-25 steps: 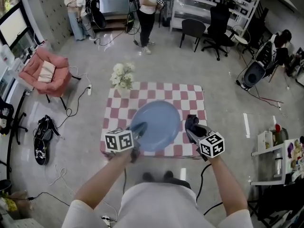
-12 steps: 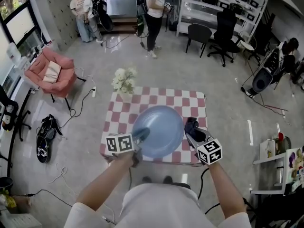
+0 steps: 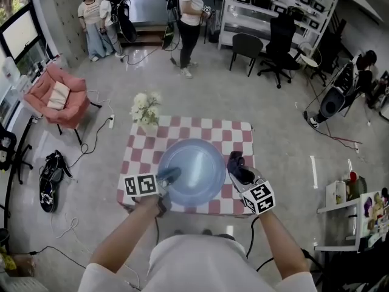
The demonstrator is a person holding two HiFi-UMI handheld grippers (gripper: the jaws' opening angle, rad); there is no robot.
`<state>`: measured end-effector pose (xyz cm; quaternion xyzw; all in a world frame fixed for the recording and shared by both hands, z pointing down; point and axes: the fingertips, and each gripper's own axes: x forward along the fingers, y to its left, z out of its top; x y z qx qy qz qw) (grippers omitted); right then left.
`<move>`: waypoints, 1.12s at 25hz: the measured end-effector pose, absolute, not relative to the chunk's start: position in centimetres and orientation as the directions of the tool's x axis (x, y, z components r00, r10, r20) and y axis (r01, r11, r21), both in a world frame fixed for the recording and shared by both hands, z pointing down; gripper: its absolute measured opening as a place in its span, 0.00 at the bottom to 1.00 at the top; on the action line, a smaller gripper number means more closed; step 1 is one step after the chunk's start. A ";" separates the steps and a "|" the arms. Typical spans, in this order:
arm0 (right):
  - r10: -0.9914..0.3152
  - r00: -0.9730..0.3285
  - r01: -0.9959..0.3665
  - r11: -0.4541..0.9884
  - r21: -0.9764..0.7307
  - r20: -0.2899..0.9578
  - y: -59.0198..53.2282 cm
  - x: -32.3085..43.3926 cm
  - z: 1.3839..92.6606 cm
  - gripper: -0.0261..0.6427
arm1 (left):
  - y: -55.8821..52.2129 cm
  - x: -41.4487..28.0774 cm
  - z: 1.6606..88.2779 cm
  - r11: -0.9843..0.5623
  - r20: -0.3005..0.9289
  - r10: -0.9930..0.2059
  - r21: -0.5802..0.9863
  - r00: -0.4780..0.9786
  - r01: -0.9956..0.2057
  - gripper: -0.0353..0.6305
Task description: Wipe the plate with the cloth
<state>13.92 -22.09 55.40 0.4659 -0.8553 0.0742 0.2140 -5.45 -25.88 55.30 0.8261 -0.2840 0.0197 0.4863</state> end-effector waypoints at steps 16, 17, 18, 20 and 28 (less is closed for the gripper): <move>-0.774 -0.497 -0.804 0.581 0.126 0.394 -24.7 14.6 53.8 0.20 | -27.3 -4.1 56.4 -0.285 0.294 -0.410 0.858 0.863 -0.428 0.17; -0.771 -0.501 -0.801 0.585 0.126 0.394 -24.8 14.5 53.8 0.20 | -27.5 -4.1 56.3 -0.284 0.294 -0.412 0.858 0.862 -0.428 0.17; -0.769 -0.504 -0.800 0.588 0.125 0.394 -24.9 14.5 53.8 0.20 | -27.6 -4.1 56.3 -0.282 0.295 -0.413 0.858 0.862 -0.429 0.17; -0.769 -0.505 -0.799 0.588 0.124 0.392 -25.1 14.5 53.6 0.20 | -27.7 -4.1 56.1 -0.279 0.294 -0.416 0.859 0.861 -0.429 0.17; -0.768 -0.512 -0.795 0.593 0.125 0.386 -25.7 14.3 53.1 0.20 | -27.7 -4.4 55.8 -0.268 0.294 -0.424 0.863 0.857 -0.428 0.17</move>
